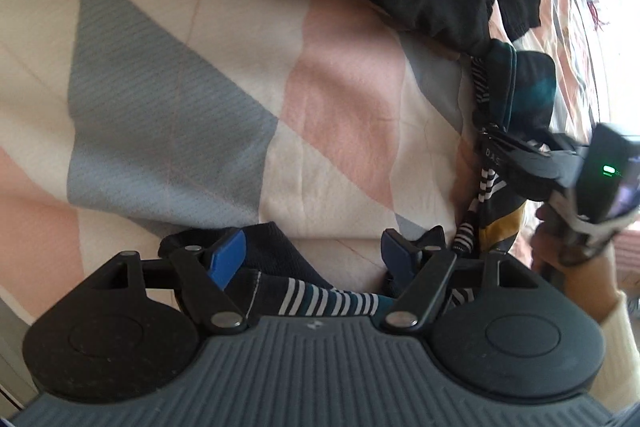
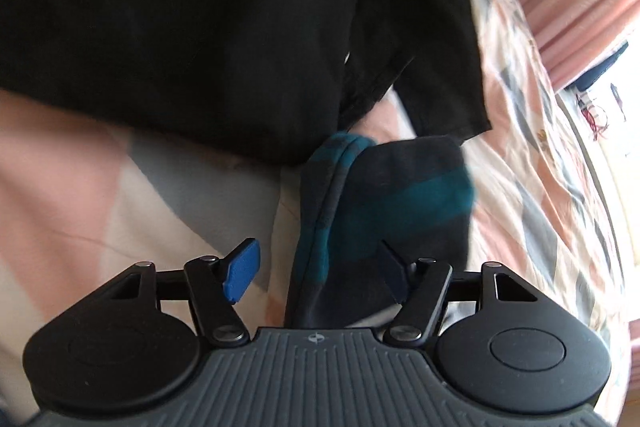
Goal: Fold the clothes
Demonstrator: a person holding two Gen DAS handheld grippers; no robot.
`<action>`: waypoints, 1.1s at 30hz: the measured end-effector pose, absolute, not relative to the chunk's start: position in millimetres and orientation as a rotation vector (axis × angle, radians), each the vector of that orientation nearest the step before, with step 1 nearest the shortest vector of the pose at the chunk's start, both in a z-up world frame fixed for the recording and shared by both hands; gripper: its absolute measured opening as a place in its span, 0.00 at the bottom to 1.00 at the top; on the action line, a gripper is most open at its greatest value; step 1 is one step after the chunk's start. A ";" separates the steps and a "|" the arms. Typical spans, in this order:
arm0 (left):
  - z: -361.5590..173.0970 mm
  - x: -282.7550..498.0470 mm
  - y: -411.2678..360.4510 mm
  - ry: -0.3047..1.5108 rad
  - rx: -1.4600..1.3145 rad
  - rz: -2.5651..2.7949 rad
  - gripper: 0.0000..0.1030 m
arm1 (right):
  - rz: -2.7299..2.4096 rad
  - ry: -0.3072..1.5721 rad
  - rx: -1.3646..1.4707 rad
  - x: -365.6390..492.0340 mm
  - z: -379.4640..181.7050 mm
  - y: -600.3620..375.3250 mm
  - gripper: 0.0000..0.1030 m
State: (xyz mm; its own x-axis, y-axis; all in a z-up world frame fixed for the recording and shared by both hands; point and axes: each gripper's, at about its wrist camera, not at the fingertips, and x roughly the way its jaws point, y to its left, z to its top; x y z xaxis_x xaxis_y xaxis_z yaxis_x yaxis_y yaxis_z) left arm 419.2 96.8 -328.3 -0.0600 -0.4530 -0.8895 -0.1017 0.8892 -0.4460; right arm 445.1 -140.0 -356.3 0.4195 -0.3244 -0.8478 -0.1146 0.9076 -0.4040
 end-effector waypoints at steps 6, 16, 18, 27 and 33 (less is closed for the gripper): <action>-325.3 409.1 101.5 1.712 -0.510 -0.270 0.78 | -0.137 1.104 -0.234 431.6 -342.4 -177.4 0.06; -373.2 402.3 97.0 1.826 -0.566 -0.102 0.43 | -0.336 0.872 0.208 318.5 -256.5 -252.9 0.06; -369.4 392.8 85.7 1.819 -0.483 -0.140 0.21 | -0.382 0.829 0.327 293.5 -246.8 -269.9 0.06; -223.0 361.6 70.4 1.437 -0.424 -0.443 0.13 | -0.563 0.519 0.732 159.4 -160.9 -361.7 0.06; -85.5 339.3 39.8 1.085 -0.402 -0.601 0.09 | -0.483 0.266 0.749 135.2 -55.7 -410.7 0.07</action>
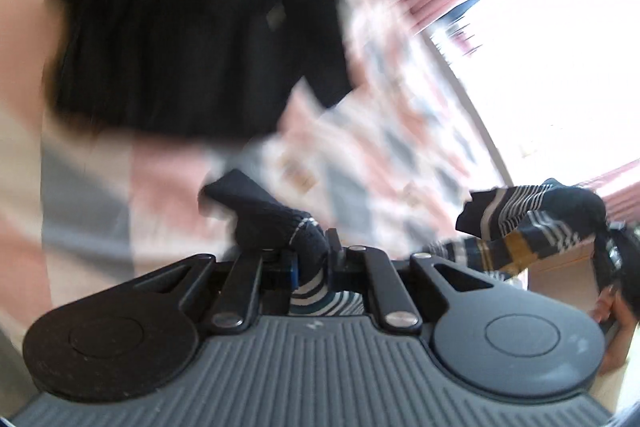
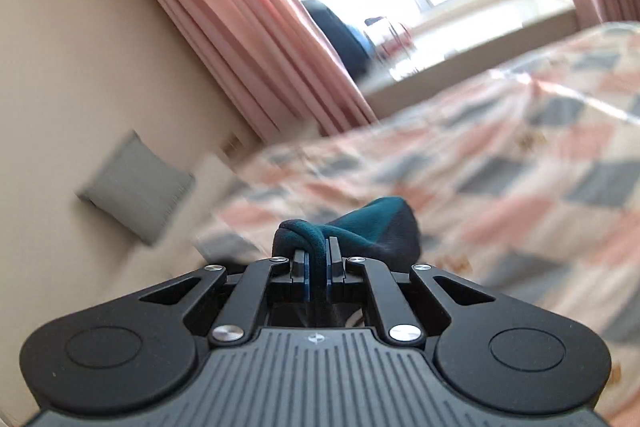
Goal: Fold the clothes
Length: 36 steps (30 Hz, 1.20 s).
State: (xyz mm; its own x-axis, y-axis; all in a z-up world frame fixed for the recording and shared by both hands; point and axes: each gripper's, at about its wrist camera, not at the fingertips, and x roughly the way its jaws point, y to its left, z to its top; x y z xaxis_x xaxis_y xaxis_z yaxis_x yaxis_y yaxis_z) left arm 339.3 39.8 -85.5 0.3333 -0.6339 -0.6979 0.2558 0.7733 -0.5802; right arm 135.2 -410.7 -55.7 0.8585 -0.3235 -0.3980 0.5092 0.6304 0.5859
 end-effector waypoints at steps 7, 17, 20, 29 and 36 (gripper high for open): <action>59.9 266.5 13.3 0.695 -0.345 -0.699 0.09 | -0.339 -0.010 0.691 108.4 94.3 -435.2 0.07; 140.7 92.6 -25.1 0.587 -0.266 -1.189 0.16 | -0.332 -0.316 0.692 -97.2 176.3 -476.7 0.07; 94.8 61.1 -40.6 0.779 -0.197 -1.340 0.22 | -0.448 -0.316 0.770 -199.4 123.2 -493.7 0.07; -97.4 116.7 -70.3 1.268 -0.051 -1.079 0.38 | -1.270 0.128 1.416 -442.6 -191.6 -511.8 0.21; -214.0 189.3 -51.9 1.454 -0.057 -0.689 0.50 | -1.343 0.319 1.606 -461.5 -292.9 -404.0 0.50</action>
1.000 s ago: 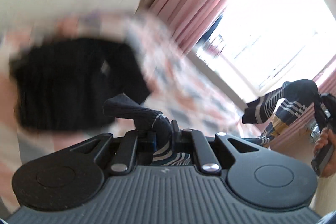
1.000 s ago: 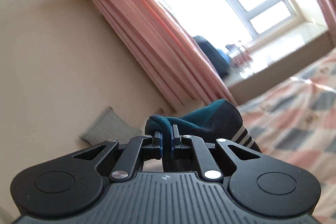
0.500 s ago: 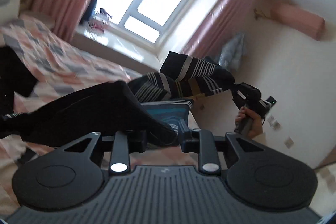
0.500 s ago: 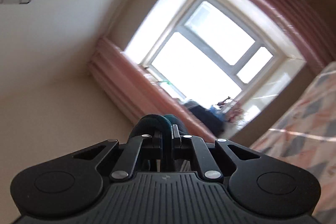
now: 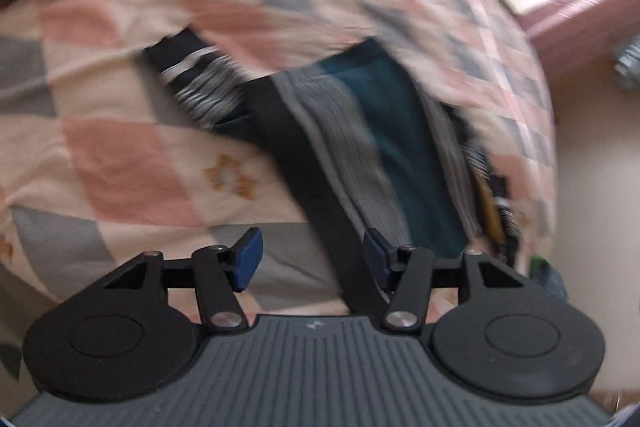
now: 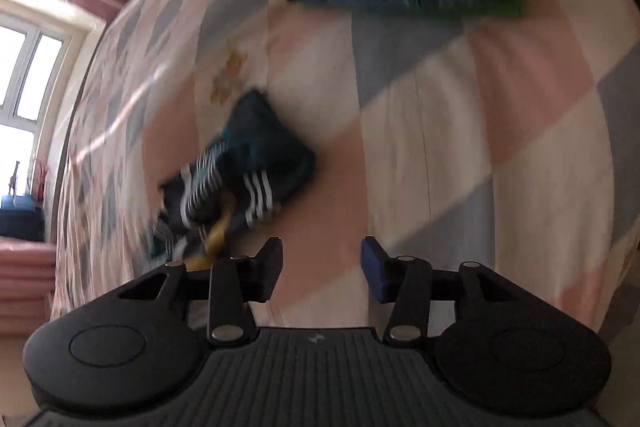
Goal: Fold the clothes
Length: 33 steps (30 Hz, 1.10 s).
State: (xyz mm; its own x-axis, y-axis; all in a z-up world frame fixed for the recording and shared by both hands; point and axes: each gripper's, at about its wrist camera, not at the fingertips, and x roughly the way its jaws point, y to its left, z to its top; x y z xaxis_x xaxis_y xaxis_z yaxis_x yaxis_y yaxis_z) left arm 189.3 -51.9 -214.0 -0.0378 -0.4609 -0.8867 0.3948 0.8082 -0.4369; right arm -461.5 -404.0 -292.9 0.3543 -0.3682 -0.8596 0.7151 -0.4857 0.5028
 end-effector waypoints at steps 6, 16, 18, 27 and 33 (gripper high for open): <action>-269.2 257.7 -44.8 1.519 -0.340 -0.466 0.65 | -0.971 0.485 1.711 -353.2 -332.6 -300.6 0.67; -367.5 343.7 -96.2 1.567 -0.144 -0.393 0.05 | -1.019 0.630 1.582 -232.2 -389.4 -245.6 0.86; -361.2 355.4 -111.1 1.549 -0.069 -0.457 0.04 | -1.004 0.630 1.612 -212.6 -400.8 -240.3 0.78; -173.4 450.8 -196.5 0.924 0.069 -0.778 0.04 | -0.972 0.690 1.405 -228.4 -327.7 -243.9 0.12; -184.8 469.7 -210.6 0.945 0.247 -0.706 0.31 | -1.171 0.882 1.291 -298.9 -287.0 -234.6 0.16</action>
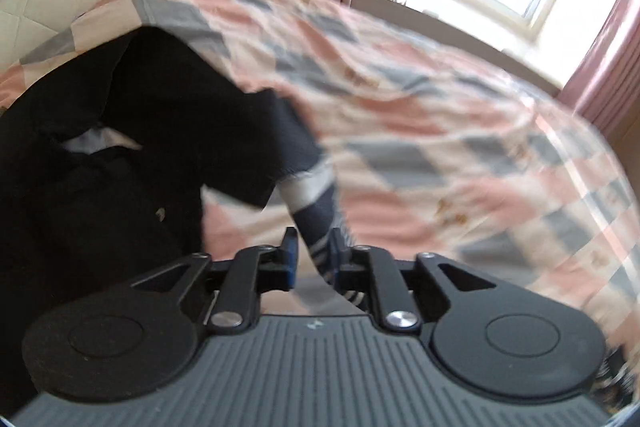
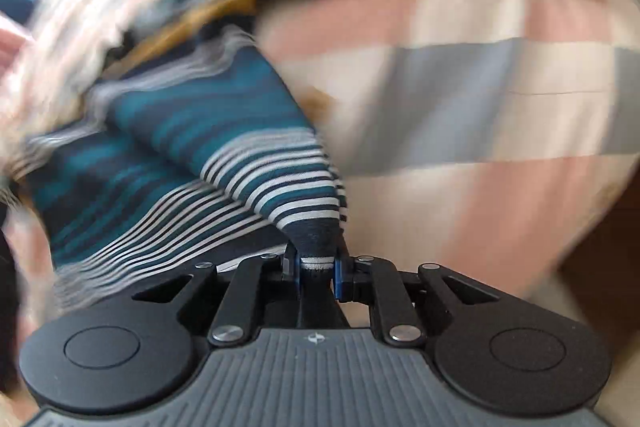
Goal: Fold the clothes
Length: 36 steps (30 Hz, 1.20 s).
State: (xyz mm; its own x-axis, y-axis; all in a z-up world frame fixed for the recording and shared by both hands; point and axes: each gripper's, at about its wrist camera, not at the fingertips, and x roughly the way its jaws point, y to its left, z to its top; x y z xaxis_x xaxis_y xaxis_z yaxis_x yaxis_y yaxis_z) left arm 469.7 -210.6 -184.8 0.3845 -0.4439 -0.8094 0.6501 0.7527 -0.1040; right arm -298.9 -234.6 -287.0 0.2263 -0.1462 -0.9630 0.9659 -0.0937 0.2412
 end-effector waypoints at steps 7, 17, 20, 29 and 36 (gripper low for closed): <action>-315.8 332.6 -120.2 1.434 0.200 -0.784 0.43 | -1.217 0.927 1.283 -294.6 -309.4 -213.0 0.54; -384.0 126.6 -90.7 1.716 0.125 -1.072 0.69 | -1.170 0.862 1.277 -340.0 -325.5 -212.5 0.71; -398.6 114.4 -102.3 1.718 0.107 -1.035 0.57 | -1.125 0.820 1.286 -347.1 -327.7 -216.7 0.79; -300.2 91.5 -52.0 1.518 0.108 -1.081 0.04 | -0.812 0.813 1.332 -371.6 -334.7 -224.4 0.07; -322.1 48.5 5.7 1.578 0.222 -0.807 0.14 | -0.606 0.859 1.330 -408.3 -307.2 -213.0 0.07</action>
State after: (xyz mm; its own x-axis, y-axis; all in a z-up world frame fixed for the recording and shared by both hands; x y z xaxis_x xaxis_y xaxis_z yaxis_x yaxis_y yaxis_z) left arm 48.5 5.7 -322.1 -0.1951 -0.3084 -0.9310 0.5747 0.7333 -0.3633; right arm -408.3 -213.0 -307.2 0.5676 0.0924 -0.8181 0.8016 0.1646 0.5748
